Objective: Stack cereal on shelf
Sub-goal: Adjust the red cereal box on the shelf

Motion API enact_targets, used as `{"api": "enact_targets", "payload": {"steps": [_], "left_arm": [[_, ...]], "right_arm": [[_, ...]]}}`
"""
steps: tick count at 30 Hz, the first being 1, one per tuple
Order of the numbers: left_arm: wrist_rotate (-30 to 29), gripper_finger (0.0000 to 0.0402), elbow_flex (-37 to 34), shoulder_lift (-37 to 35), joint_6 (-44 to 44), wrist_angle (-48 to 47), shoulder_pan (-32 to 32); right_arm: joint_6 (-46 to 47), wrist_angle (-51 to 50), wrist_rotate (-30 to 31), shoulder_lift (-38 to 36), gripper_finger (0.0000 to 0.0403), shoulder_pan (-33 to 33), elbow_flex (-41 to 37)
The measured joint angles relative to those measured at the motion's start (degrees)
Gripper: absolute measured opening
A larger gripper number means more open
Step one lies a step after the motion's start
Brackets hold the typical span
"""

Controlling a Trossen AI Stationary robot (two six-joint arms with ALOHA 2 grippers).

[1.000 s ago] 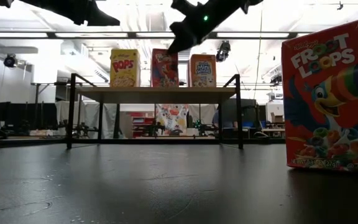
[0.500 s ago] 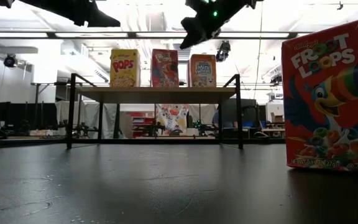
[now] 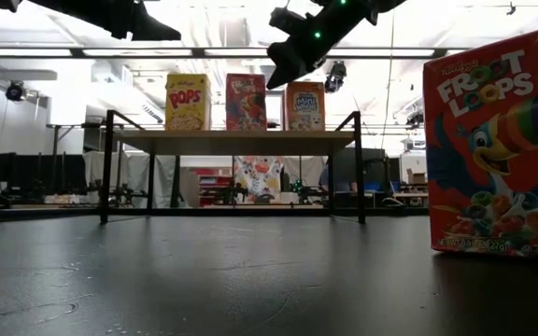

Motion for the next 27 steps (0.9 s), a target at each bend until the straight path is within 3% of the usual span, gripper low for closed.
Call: {"api": "enact_targets", "payload": {"steps": [27], "left_arm": [[0.0,0.0,0.0,0.0,0.0,0.0,0.0]], "right_arm": [[1.5,-3.1,2.6,-0.5,0.0009,3.1,0.4]]}}
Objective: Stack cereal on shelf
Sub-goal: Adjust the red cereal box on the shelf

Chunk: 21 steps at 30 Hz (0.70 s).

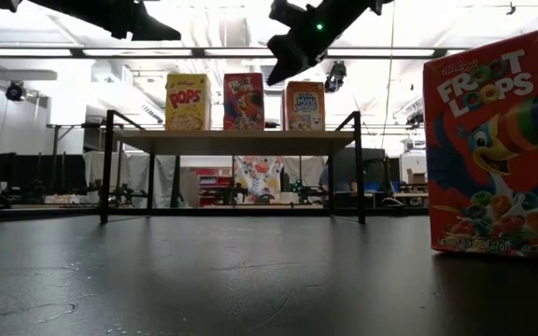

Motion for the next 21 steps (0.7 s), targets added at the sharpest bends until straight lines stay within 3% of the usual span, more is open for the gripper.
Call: {"api": "enact_targets", "payload": {"steps": [6,13,21], "left_arm": [[0.0,0.0,0.0,0.0,0.0,0.0,0.0],[0.0,0.0,0.0,0.0,0.0,0.0,0.0],[0.0,0.0,0.0,0.0,0.0,0.0,0.0]], "right_arm": [[-0.2,0.0,-0.8,0.0,0.0009,2.1,0.0],[1.1,1.9,-8.9,1.8,0.0009,2.6,0.0],[-2.3,6.3,-7.8,8.7,0.0009,2.5,0.0]]}}
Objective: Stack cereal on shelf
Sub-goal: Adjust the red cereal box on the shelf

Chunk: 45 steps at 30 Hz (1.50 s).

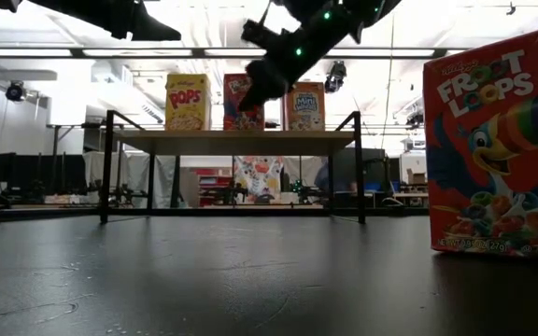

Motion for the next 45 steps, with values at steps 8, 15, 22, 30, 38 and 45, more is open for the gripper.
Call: {"api": "enact_targets", "payload": {"steps": [8,15,22,30,38,45], "left_arm": [[0.0,0.0,0.0,0.0,0.0,0.0,0.0],[0.0,0.0,0.0,0.0,0.0,0.0,0.0],[0.0,0.0,0.0,0.0,0.0,0.0,0.0],[0.0,0.0,0.0,0.0,0.0,0.0,0.0],[0.0,0.0,0.0,0.0,0.0,0.0,0.0],[0.0,0.0,0.0,0.0,0.0,0.0,0.0]], "right_arm": [[-2.1,0.2,7.7,1.5,0.0009,-0.2,0.0],[-3.1,0.3,7.7,1.5,0.0009,-0.8,0.0],[-3.3,0.3,7.8,1.5,0.0009,-1.7,0.0],[-3.9,0.3,7.7,1.5,0.0009,-2.2,0.0],[-2.7,1.8,3.9,1.8,0.0009,-2.2,0.0],[-4.6,5.5,4.9,4.0,0.0009,-2.3,0.0]]}}
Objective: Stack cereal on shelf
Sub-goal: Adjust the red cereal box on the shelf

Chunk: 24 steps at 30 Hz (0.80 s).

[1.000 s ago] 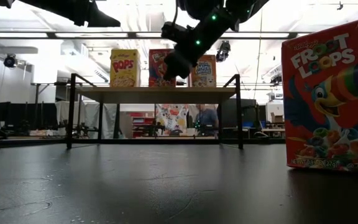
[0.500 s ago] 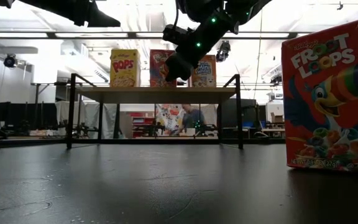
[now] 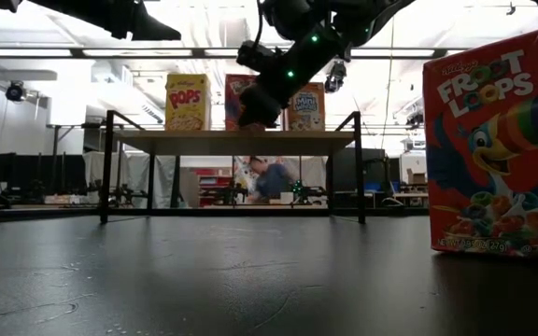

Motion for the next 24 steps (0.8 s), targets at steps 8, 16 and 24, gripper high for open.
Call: {"api": "enact_targets", "payload": {"steps": [8,16,24], "left_arm": [[0.0,0.0,0.0,0.2,0.0,0.0,0.0],[0.0,0.0,0.0,0.2,0.0,0.0,0.0],[0.0,0.0,0.0,0.2,0.0,0.2,0.0]], "right_arm": [[-0.1,1.1,0.4,0.2,0.0009,-0.5,0.0],[-0.1,1.4,0.4,0.2,0.0009,-0.5,0.0],[0.4,2.7,-0.3,0.3,0.0009,-0.5,0.0]]}}
